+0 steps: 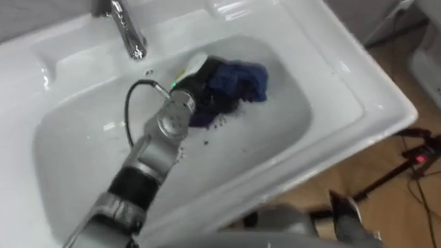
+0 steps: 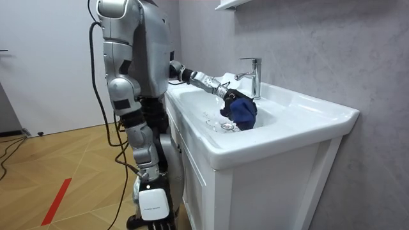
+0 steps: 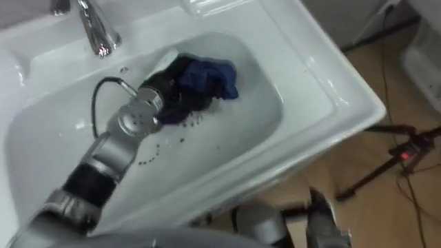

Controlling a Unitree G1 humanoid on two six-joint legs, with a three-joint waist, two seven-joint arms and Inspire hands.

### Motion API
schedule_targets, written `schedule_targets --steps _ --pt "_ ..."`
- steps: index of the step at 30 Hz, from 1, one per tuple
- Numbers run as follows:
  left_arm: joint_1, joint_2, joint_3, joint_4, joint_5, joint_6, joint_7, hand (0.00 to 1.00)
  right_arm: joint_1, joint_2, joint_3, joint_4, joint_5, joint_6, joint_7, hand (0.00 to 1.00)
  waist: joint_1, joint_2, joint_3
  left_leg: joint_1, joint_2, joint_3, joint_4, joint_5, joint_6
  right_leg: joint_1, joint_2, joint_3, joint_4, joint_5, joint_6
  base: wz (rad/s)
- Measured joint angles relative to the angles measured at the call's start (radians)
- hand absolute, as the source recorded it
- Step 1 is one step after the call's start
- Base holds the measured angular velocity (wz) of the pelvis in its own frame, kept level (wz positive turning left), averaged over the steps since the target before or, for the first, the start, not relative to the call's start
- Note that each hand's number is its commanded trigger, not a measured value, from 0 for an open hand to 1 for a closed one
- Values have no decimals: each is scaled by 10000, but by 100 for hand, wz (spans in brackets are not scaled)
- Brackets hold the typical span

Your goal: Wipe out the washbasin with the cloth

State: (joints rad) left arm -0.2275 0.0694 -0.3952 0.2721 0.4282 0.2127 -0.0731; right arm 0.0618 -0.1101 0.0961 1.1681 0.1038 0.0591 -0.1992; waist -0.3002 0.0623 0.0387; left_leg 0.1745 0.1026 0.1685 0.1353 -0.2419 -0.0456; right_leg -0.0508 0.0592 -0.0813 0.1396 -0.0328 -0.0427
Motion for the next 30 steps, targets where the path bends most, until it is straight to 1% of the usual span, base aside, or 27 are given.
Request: schedule_targets --steps 1,2,3,4,6,8,9,10,12,15,17,19,20,23,25,26,27,28,30 --pt "6 53 -30 65 -20 21 13 100 39 28 -122 -1 -1 60 29 0 34 -22 -13 85 13 128 -103 -6 9 13 59 -20 -8 -28 30 23" --pt "21 75 -44 141 -20 47 13 100 52 18 -121 1 -1 72 58 0 83 -49 -21 111 -34 215 -106 -11 17 29 76 -23 -13 -28 30 0" --pt "24 214 -88 424 1 109 12 100 39 7 -111 -8 2 68 64 0 153 -74 -39 129 -70 223 -51 -10 21 92 64 -47 -46 -28 29 -7" --pt "34 313 -89 642 98 252 4 100 11 -9 -116 -15 3 64 62 0 178 -60 -43 118 -106 223 -29 -11 23 94 36 -58 -50 -31 29 0" --pt "110 386 -93 683 439 416 -6 100 0 -3 -113 -13 28 66 61 0 182 -53 -43 47 -140 229 -27 -14 28 78 -32 -59 -59 -50 27 18" --pt "117 366 -94 679 785 434 -10 100 9 -9 -116 -12 84 69 61 0 222 -48 -56 -27 -162 248 -15 -13 30 74 -47 -97 -52 -83 56 27" --pt "120 350 -94 680 964 435 -12 100 14 -30 -124 -9 91 70 59 0 285 -20 -99 -50 -178 311 0 -11 33 59 -46 -127 -34 -84 59 13" --pt "151 346 -94 680 1088 435 -12 100 45 -77 -121 -4 90 74 58 0 338 30 -170 -51 -186 379 5 -9 37 61 -61 -146 -23 -77 66 9" --pt "229 346 -88 697 1194 443 -12 100 116 -117 -126 -5 81 74 49 0 360 90 -258 -8 -203 392 12 8 65 88 -85 -158 23 -72 67 2" --pt "303 386 -29 831 1312 504 -12 100 173 -124 -98 -41 63 86 57 0 519 80 -262 112 -205 491 16 11 69 104 -75 -89 143 -86 57 -6" --pt "366 322 -19 1064 1344 495 31 100 174 -123 -100 -43 54 144 67 0 583 66 -255 110 -206 490 20 17 80 97 -68 -79 138 -97 104 -4" --pt "638 297 -19 1361 1344 504 33 100 168 -124 -100 -45 57 196 97 0 587 50 -248 104 -201 483 20 25 92 85 -60 -82 141 -94 117 0" --pt "721 298 -19 1412 1344 504 33 100 172 -122 -111 -45 58 199 104 0 587 13 -231 102 -200 483 20 28 97 80 -60 -85 149 -92 116 0" --pt "1093 322 4 1621 1356 488 73 100 174 -91 -111 -52 63 262 142 0 605 -45 -249 101 -191 485 22 40 115 81 -63 -101 164 -84 102 0" --pt "1160 336 35 1731 1546 412 205 100 185 -62 -136 -57 -76 283 194 0 666 -94 -277 138 -189 490 16 41 115 122 -54 -99 152 -65 91 0" --pt "1199 329 99 1806 1685 325 219 100 187 -55 -202 -57 -182 285 230 0 698 -125 -266 158 -188 499 7 40 116 136 -51 -95 146 -63 90 -6" --pt "1329 300 245 1843 2051 182 222 100 232 -57 -249 -61 -309 285 282 0 770 -160 -288 202 -185 525 1 40 115 160 -32 -47 144 -63 89 -11" --pt "1462 284 332 1835 2391 95 222 100 328 -58 -313 -87 -351 284 274 0 881 -176 -330 242 -179 591 0 40 115 183 -17 -1 141 -66 90 -11" --pt "1589 295 427 1844 2620 26 243 100 392 -79 -320 -92 -354 291 264 0 928 -186 -329 301 -171 680 0 40 115 253 -15 0 132 -73 96 -3"
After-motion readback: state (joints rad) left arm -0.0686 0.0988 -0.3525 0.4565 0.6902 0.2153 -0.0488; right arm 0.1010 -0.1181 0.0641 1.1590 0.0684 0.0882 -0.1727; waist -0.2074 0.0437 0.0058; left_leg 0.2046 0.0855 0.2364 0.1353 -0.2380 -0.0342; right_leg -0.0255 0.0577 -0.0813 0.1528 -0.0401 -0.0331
